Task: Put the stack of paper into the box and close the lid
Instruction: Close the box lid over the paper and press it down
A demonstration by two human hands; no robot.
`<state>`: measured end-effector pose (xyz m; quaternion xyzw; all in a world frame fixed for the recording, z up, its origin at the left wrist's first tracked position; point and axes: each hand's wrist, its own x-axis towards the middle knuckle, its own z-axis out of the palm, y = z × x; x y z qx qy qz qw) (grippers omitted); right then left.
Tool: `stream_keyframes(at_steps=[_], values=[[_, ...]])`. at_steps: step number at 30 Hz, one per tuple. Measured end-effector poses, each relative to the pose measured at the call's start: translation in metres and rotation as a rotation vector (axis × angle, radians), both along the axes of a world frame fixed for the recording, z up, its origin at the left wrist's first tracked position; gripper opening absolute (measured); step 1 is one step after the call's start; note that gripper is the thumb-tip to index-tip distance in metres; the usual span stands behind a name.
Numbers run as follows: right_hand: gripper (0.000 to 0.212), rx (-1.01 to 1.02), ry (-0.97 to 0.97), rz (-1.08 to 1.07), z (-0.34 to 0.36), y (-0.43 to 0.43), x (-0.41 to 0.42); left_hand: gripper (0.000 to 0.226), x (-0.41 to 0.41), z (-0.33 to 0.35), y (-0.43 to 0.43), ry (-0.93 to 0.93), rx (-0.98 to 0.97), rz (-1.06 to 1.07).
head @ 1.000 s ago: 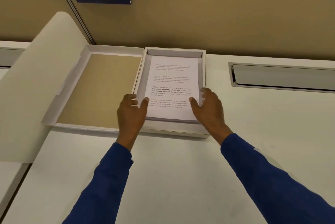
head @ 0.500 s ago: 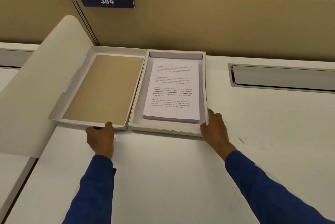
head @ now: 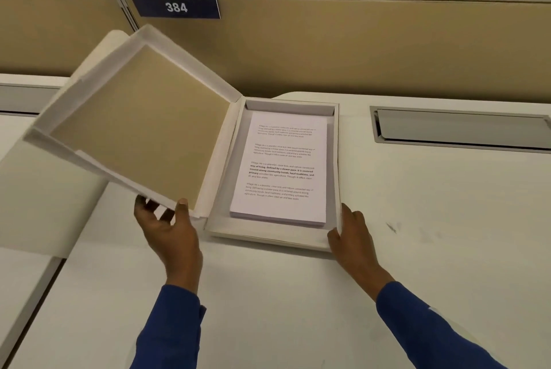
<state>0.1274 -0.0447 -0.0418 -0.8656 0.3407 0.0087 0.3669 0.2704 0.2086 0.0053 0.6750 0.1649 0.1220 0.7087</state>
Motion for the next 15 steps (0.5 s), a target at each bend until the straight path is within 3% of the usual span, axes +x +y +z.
stream_keyframes(at_steps=[5, 8, 10, 13, 15], values=[[0.063, 0.002, 0.022, -0.008, 0.006, -0.001, -0.004, 0.064, -0.017, 0.009, -0.003, -0.197, 0.309, -0.169], [0.073, 0.028, -0.085, -0.086, 0.031, -0.004, 0.006, 0.062, -0.020, 0.005, -0.001, -0.334, 0.572, -0.274], [0.068, 0.174, -0.207, -0.151, 0.058, -0.004, 0.016, 0.064, -0.022, 0.003, 0.000, -0.408, 0.653, -0.343], [0.053, 0.646, -0.362, -0.303, 0.098, -0.006, 0.027, 0.068, -0.021, -0.004, 0.001, -0.519, 0.806, -0.457], [0.050, 0.774, -0.390, -0.332, 0.111, -0.006, 0.030, 0.069, -0.021, -0.009, 0.000, -0.591, 0.937, -0.513]])
